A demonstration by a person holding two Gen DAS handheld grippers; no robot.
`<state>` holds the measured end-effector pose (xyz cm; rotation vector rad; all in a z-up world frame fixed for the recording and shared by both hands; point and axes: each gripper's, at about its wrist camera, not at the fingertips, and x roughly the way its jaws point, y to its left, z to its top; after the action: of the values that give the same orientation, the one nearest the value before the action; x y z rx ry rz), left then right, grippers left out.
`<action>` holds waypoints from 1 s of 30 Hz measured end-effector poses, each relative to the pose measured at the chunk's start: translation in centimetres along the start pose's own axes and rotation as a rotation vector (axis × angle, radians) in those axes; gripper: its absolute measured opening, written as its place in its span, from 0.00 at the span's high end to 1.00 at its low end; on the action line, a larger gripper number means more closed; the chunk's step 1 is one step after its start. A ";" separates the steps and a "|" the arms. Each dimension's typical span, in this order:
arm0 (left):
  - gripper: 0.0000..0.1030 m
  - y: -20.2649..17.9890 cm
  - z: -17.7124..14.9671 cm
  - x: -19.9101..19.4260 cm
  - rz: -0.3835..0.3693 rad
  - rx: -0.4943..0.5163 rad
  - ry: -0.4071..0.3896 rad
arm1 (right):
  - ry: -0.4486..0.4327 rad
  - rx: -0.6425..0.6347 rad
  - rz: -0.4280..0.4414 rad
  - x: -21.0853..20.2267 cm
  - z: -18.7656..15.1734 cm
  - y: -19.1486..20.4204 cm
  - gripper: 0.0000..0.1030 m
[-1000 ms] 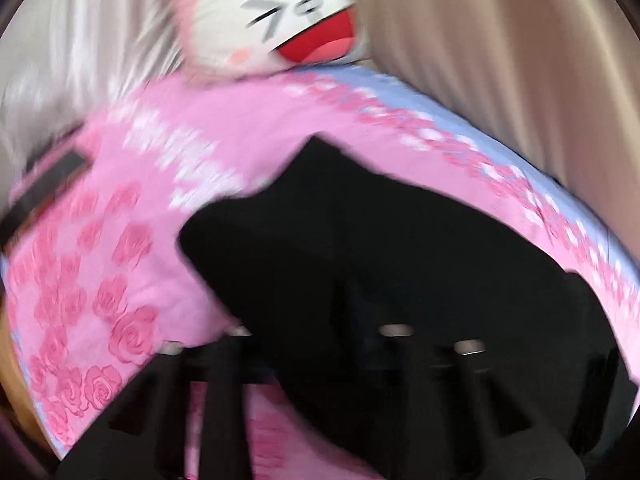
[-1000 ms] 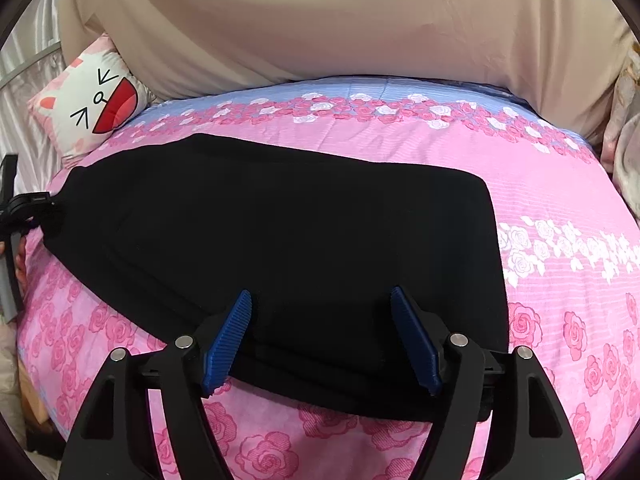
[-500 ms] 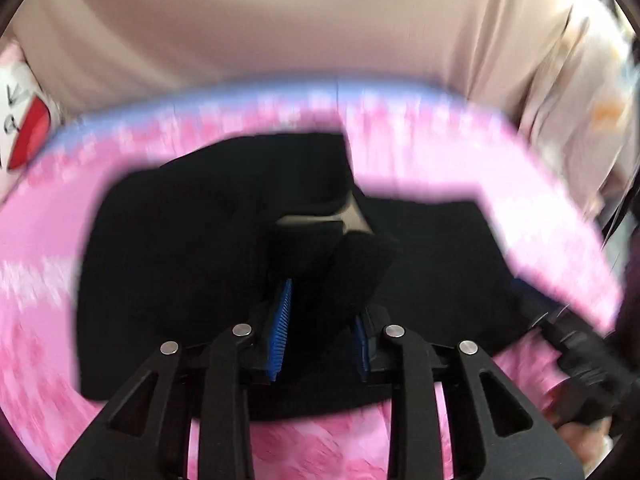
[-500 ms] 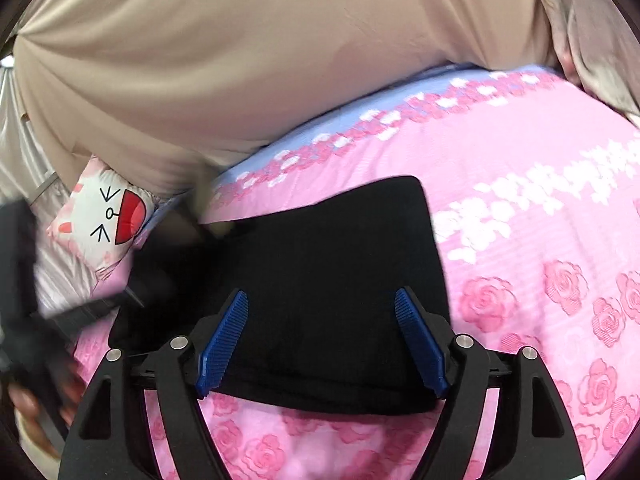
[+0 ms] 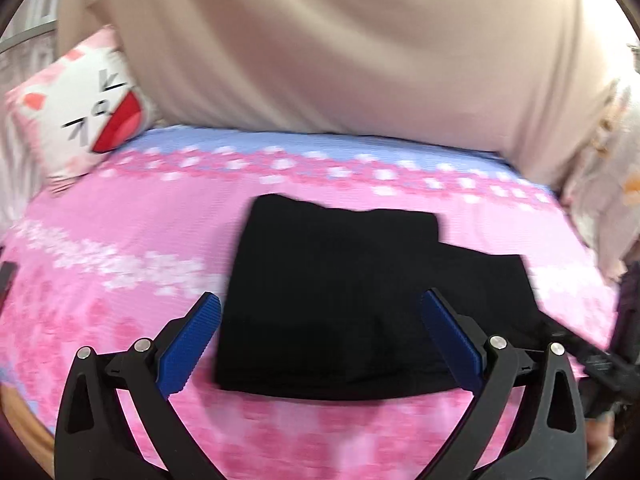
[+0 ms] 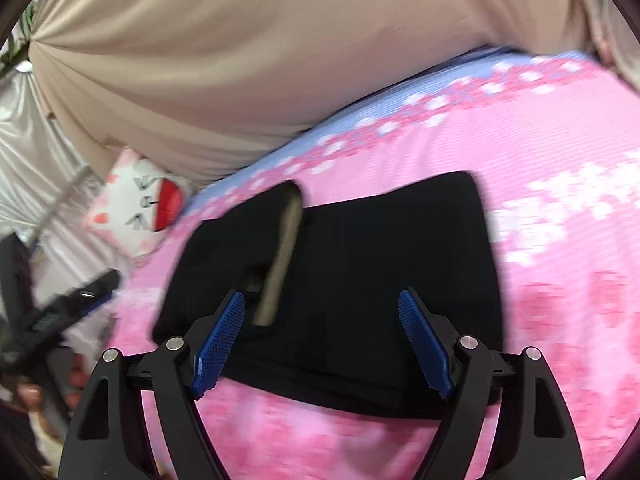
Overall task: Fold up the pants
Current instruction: 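Fold the lifted end over onto the pants with the right gripper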
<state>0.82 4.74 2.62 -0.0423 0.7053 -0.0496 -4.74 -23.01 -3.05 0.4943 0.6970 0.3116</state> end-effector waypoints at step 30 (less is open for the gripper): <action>0.05 1.7 -3.0 3.7 0.026 0.067 0.123 | 0.083 0.015 -0.205 -2.0 -0.8 -2.6 0.73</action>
<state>1.74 6.17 -2.15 0.0343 0.8267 -0.0507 -6.43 -25.84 -3.87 0.4213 0.8245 0.1347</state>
